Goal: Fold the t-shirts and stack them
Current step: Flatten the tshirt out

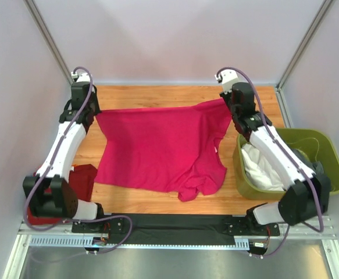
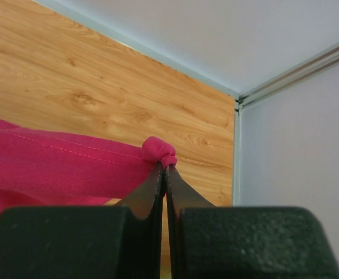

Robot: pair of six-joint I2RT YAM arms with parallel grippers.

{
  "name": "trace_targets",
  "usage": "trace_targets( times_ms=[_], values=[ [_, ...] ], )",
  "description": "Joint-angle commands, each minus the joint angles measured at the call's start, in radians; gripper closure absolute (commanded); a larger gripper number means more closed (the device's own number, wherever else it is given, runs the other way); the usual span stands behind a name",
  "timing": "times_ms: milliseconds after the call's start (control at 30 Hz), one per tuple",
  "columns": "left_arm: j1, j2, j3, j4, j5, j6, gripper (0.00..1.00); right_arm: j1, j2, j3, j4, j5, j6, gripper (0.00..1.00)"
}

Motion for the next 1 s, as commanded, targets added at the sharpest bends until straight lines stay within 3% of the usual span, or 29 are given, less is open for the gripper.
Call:
trace_targets(
  times_ms=[0,200,400,667,967],
  values=[
    [0.004,0.114,0.087,0.167,-0.063,-0.022,1.00,-0.032,0.108,0.063,0.173,0.032,-0.009,1.00],
    [0.002,0.393,0.285,0.193,-0.096,0.009,1.00,-0.057,0.444,0.305,0.167,0.030,-0.009,1.00],
    [0.004,0.586,0.466,0.212,-0.106,0.021,1.00,-0.058,0.654,0.529,0.168,0.036,-0.009,1.00],
    [0.016,0.778,0.677,0.152,-0.043,-0.008,1.00,-0.066,0.796,0.694,0.089,0.012,-0.010,1.00],
    [0.050,0.792,0.685,0.131,0.123,-0.068,1.00,-0.081,0.871,0.862,-0.032,0.004,0.033,1.00]
  ],
)
